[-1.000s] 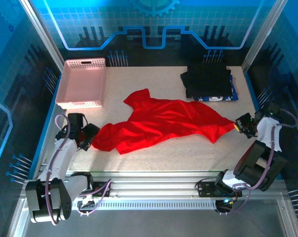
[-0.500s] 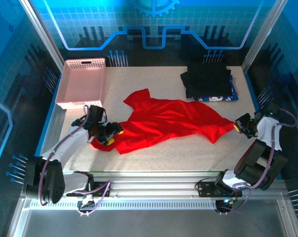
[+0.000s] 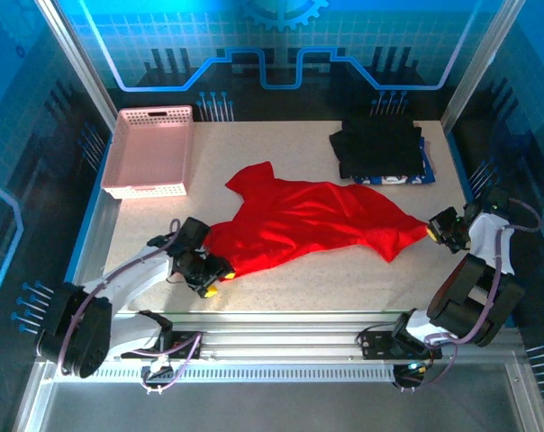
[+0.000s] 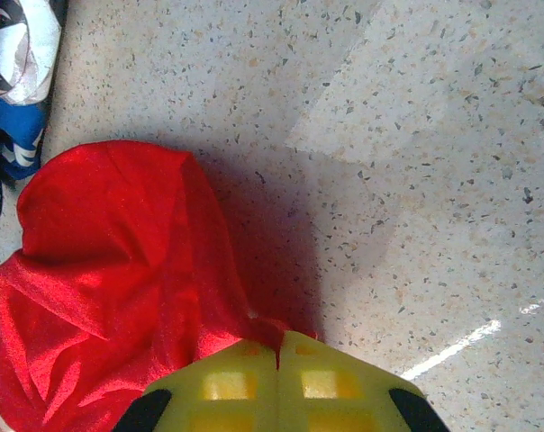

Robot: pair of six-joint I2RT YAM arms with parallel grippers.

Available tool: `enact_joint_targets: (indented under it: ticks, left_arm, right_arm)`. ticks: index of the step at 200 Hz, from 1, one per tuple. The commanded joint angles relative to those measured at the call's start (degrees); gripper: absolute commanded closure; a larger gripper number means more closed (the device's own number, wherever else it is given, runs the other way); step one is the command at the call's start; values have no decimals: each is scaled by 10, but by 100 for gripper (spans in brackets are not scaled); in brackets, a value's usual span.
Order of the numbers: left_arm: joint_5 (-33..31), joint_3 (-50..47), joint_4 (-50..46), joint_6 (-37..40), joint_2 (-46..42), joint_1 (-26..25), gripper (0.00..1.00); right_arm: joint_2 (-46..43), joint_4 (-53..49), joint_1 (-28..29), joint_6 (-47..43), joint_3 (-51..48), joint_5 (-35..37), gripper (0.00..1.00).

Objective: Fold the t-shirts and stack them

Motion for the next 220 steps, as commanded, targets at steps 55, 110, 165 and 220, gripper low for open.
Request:
enact_joint_targets:
  ticks: [55, 110, 165, 220]
  left_arm:
    - [-28, -4, 189, -71, 109, -17, 59]
    - [-76, 128, 35, 38, 62, 24, 97]
    - [-56, 221, -72, 126, -2, 91, 100]
    - [-10, 235, -82, 132, -25, 107, 100]
  right_arm:
    - [-12, 0, -3, -9, -27, -12, 100]
    - [-19, -11, -5, -13, -12, -15, 100]
    - [-13, -14, -5, -13, 0, -24, 100]
    - [-7, -19, -8, -16, 10, -20, 100]
